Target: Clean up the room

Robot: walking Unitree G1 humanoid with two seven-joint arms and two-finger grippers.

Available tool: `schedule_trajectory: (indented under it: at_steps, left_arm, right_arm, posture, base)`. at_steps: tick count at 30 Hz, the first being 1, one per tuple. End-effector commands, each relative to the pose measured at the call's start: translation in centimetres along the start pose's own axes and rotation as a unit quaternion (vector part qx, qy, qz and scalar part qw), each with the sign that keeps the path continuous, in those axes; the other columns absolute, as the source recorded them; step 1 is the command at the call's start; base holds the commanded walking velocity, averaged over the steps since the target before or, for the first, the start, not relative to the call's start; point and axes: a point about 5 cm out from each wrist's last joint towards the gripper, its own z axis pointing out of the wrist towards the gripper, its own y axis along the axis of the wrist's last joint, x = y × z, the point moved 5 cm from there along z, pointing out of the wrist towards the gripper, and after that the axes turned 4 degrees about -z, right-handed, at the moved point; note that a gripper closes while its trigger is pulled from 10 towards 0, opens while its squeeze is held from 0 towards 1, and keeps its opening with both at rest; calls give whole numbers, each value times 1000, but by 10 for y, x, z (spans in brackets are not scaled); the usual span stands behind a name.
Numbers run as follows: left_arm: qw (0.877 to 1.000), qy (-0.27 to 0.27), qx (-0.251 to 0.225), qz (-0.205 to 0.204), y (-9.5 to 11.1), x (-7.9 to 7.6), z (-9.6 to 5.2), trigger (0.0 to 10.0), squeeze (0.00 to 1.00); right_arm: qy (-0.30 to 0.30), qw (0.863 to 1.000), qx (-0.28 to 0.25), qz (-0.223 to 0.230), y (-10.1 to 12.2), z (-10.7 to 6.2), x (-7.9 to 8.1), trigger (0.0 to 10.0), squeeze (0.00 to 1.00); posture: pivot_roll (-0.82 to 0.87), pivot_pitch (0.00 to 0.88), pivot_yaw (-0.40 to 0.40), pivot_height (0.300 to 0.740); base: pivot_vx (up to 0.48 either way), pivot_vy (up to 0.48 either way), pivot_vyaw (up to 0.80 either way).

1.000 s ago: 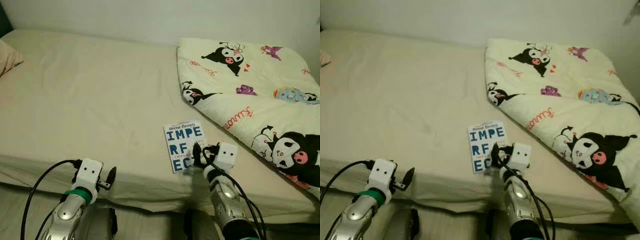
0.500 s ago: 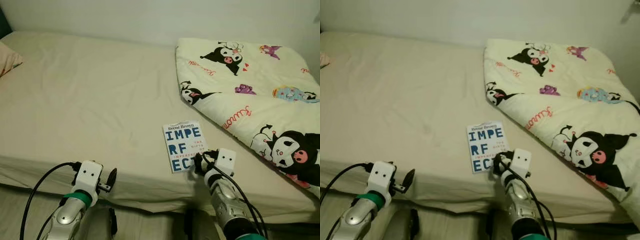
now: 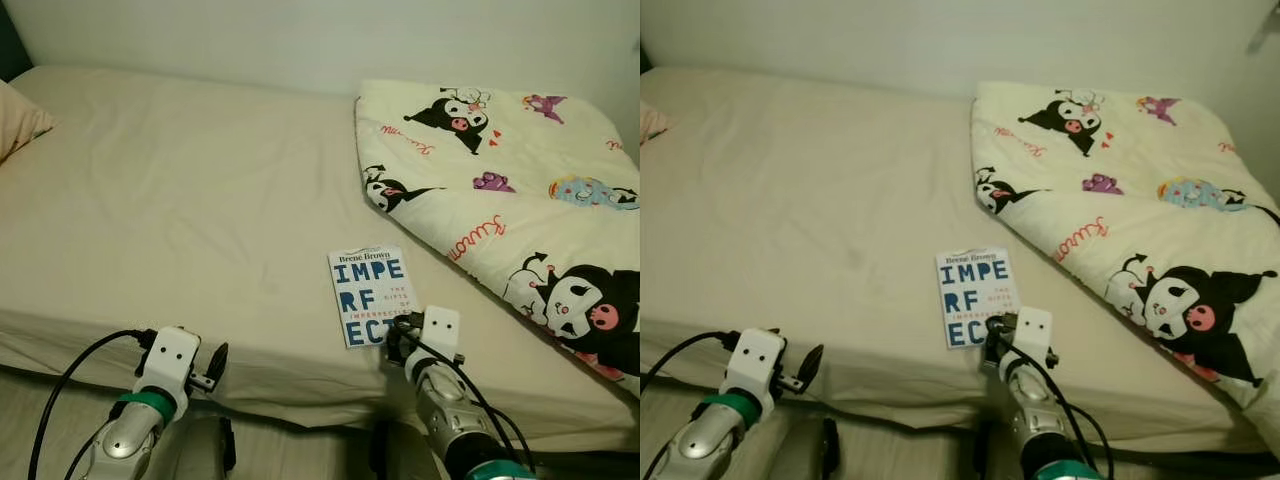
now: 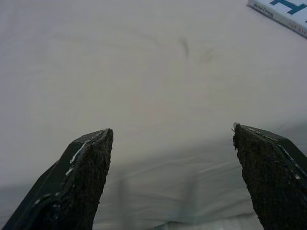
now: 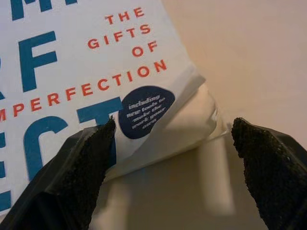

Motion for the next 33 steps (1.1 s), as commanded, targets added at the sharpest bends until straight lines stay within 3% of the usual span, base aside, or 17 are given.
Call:
schedule_trajectory:
  at_steps: [1,3,4,5,6,9,10,13,14,15,16,17,18,24,27,31,33]
  left_arm:
    - [1000,0,11,-1,-5,2,-3,10000,0]
    - [1000,0,12,-2,-5,1,-3,10000,0]
    - [1000,0,12,-2,-5,1,-3,10000,0]
    - [1000,0,13,-3,-5,1,-3,10000,0]
    - [1000,0,13,-3,-5,1,-3,10000,0]
    - [1000,0,13,-7,-3,1,-3,10000,0]
    - [1000,0,13,-7,-3,1,-3,10000,0]
    - [1000,3,13,-12,-2,2,-3,10000,0]
    - [1000,4,13,-14,-2,3,-2,10000,0]
    - [1000,4,13,-14,-2,3,-2,10000,0]
    - [1000,5,12,-15,-2,4,-2,10000,0]
    - [1000,5,9,-17,0,4,-2,10000,0]
    - [1000,5,9,-17,0,4,-2,10000,0]
    - [1000,-5,3,-11,6,4,-2,10000,0]
    - [1000,-8,5,-5,7,5,-6,10000,0]
    - [1000,-9,8,-1,6,8,-9,10000,0]
    - [1000,-10,10,2,7,9,-12,10000,0]
  right_arm:
    - [0,999,48,6,-24,-3,0,10000,0]
    - [4,990,104,100,-40,-6,4,10000,0]
    - [4,990,104,100,-40,-6,4,10000,0]
    - [8,980,131,148,-49,-8,7,10000,0]
    - [8,980,131,148,-49,-8,7,10000,0]
    - [14,957,167,235,-61,-11,11,10000,0]
    - [14,957,167,235,-61,-11,11,10000,0]
    - [18,939,180,292,-64,-13,13,10000,0]
    - [22,925,182,333,-64,-13,15,10000,0]
    - [22,925,182,333,-64,-13,15,10000,0]
    - [28,907,180,380,-62,-13,17,10000,0]
    - [64,873,170,453,-55,-13,27,10000,0]
    - [64,873,170,453,-55,-13,27,10000,0]
    - [146,834,151,511,-40,-17,52,10000,0]
    - [170,826,149,516,-36,-19,63,10000,0]
    - [176,830,157,506,-40,-22,70,10000,0]
    - [170,840,160,490,-48,-24,73,10000,0]
  posture:
    - [190,0,4,567]
    - [191,0,6,567]
    - [191,0,6,567]
    - [193,0,8,567]
    - [193,0,8,567]
    - [191,0,10,567]
    - [191,0,10,567]
    - [189,1,12,567]
    - [188,2,13,567]
    - [188,2,13,567]
    - [188,2,13,567]
    - [192,7,15,567]
    - [192,7,15,567]
    - [218,37,27,567]
    - [239,53,37,567]
    - [248,65,42,567]
    - [260,78,47,567]
  base:
    - [0,0,0]
    - [0,0,0]
    - [0,0,0]
    - [0,0,0]
    - [0,0,0]
    - [0,0,0]
    - [0,0,0]
    - [0,0,0]
    - [0,0,0]
    - [0,0,0]
    - [0,0,0]
    - [0,0,0]
    - [0,0,0]
    - [0,0,0]
    - [0,0,0]
    - [0,0,0]
    - [0,0,0]
